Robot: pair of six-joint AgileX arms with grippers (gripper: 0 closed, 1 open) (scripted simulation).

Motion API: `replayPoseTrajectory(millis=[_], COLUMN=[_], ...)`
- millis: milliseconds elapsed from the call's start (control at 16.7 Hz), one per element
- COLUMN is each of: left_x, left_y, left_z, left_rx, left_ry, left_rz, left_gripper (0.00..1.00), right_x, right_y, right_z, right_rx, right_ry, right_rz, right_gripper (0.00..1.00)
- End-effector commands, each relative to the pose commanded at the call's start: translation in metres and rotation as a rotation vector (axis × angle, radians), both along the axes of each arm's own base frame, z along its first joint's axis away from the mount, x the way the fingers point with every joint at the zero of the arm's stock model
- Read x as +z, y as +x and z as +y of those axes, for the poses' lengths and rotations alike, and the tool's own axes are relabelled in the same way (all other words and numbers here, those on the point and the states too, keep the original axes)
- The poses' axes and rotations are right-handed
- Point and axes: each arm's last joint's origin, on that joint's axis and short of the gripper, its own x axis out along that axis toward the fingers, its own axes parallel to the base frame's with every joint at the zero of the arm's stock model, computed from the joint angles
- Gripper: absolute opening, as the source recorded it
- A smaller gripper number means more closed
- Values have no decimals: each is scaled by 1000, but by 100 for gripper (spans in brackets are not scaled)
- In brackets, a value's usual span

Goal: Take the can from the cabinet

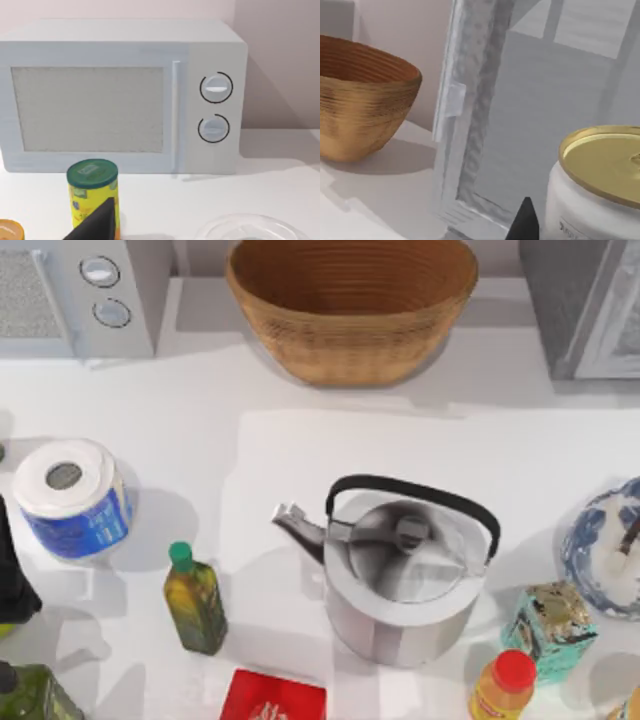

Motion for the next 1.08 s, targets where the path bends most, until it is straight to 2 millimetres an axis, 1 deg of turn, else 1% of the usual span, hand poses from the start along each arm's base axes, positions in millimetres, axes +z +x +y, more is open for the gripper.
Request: replayPoseTrajectory(millis=[120, 240, 360, 480, 600, 840, 900, 1080], left_x=[0, 0, 0, 0, 0, 0, 0, 0], left_y=[0, 0, 0, 0, 0, 0, 0, 0], left_z=[0, 0, 0, 0, 0, 0, 0, 0], left_rx=[0, 0, 0, 0, 0, 0, 0, 0], left_ry=[0, 0, 0, 0, 0, 0, 0, 0], left_rz=[0, 0, 0, 0, 0, 0, 0, 0], left_gripper=[100, 100, 100, 100, 100, 100, 100, 100], right_x=[-37, -74, -106, -128, -140, -142, -147, -148], right_y=[2, 0, -4, -8, -11, -11, 1, 2], right_z=[-25, -41, -49, -52, -52, -52, -63, -58], right_rx=[76, 138, 181, 204, 211, 212, 131, 147], right_ry=[21, 55, 93, 125, 145, 149, 201, 197], right_rz=[36, 69, 94, 113, 124, 125, 166, 163], right_gripper=[0, 0, 0, 0, 0, 0, 0, 0])
